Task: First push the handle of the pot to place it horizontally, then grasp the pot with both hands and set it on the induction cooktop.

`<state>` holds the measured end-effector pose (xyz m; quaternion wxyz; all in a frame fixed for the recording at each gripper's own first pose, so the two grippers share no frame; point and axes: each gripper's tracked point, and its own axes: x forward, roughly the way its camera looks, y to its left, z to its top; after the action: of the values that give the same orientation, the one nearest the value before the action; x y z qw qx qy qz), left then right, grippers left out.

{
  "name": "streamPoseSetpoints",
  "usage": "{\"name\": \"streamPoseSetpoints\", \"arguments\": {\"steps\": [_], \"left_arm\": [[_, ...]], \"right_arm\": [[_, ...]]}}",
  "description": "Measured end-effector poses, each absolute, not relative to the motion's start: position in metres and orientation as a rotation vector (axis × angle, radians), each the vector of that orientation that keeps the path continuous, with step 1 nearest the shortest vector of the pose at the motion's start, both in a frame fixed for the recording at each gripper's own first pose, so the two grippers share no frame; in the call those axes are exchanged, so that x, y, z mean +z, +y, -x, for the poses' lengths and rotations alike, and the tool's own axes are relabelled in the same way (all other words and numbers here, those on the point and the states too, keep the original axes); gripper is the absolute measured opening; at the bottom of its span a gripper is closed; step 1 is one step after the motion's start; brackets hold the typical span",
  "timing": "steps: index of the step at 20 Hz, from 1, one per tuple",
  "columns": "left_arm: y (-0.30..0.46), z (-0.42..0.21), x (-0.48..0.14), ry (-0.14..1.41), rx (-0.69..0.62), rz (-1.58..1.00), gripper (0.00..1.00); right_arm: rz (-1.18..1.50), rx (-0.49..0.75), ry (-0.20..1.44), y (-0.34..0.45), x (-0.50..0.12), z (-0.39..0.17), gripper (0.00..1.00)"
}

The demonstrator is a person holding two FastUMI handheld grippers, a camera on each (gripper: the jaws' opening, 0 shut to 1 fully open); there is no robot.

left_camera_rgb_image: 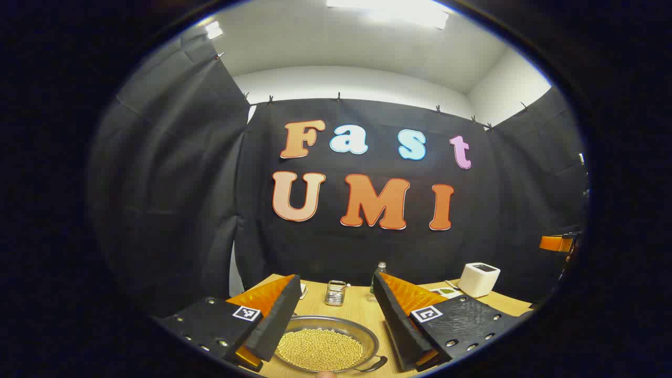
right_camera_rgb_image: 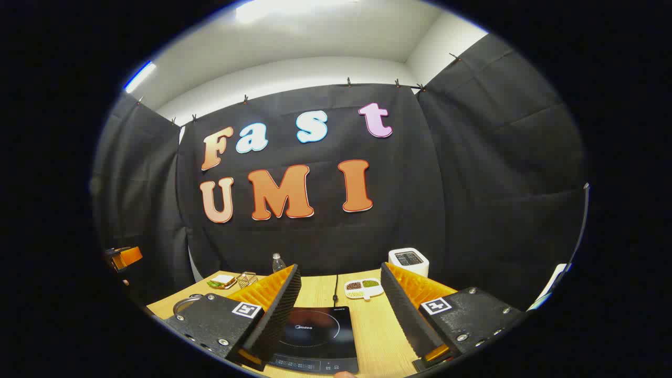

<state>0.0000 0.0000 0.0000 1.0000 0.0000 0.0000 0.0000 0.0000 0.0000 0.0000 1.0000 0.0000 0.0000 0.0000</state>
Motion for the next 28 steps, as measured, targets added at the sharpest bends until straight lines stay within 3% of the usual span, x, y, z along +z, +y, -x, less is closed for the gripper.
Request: {"name": "streamPoseSetpoints", "arguments": {"steps": [4,20,21,22,28], "left_arm": [[-0.013,0.0,-0.007,0.032,-0.052,0.036,0.88],[-0.009,0.002,-0.006,0.033,-0.045,0.008,0.89],[-0.009,0.004,-0.006,0.032,-0.048,0.006,0.88],[-0.009,0.004,-0.005,0.032,-0.053,0.003,0.89],[-0.011,0.004,-0.021,0.09,-0.065,-0.002,0.89]], "right_arm": [[0.018,0.008,0.004,0.006,-0.004,-0.001,0.95],[0.039,0.012,0.001,0.013,-0.009,-0.006,0.95],[0.039,0.013,0.0,0.014,-0.01,-0.006,1.0],[0.039,0.014,-0.001,0.015,-0.01,-0.005,0.95],[0.039,0.014,0.002,0.015,-0.011,-0.005,0.95]]}}
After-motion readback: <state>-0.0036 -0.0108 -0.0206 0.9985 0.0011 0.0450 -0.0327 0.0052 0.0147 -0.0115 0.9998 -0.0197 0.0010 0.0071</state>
